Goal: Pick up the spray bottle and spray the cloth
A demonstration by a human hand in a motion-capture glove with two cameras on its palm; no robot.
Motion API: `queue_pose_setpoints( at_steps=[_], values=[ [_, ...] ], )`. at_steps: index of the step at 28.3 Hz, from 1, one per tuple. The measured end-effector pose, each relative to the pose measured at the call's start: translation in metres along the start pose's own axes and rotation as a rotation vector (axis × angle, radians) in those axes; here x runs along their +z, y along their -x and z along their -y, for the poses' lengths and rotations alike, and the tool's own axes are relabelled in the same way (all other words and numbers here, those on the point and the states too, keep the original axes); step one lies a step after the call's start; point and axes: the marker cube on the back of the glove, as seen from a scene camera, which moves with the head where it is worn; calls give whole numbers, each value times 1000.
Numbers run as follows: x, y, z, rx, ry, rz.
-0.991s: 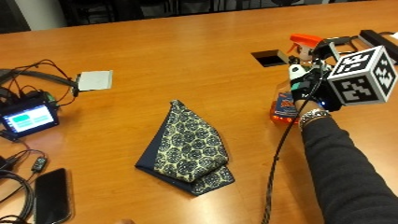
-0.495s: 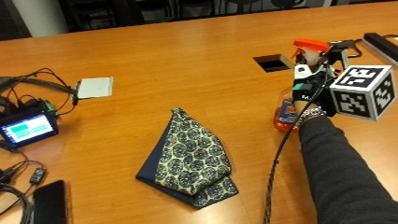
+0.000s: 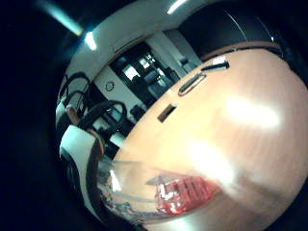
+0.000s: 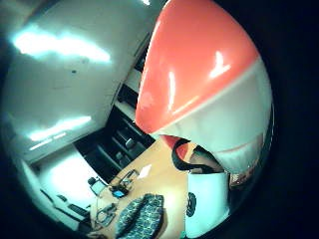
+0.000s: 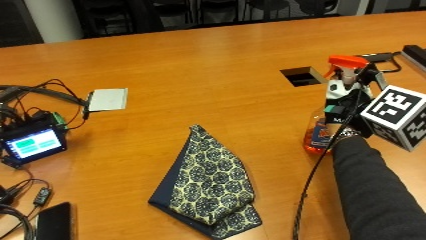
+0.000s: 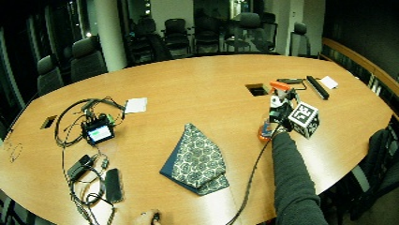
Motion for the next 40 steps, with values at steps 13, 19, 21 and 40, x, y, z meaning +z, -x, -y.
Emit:
queue_pose_setpoints(
  at_steps=[13, 19, 21, 40],
  values=[
    [-16, 21, 8, -140, 96, 22],
    [-7, 58, -9, -449, 260, -56],
    [-6, 62, -14, -527, 284, -98],
    [19, 119, -70, -1126, 475, -333]
  ],
)
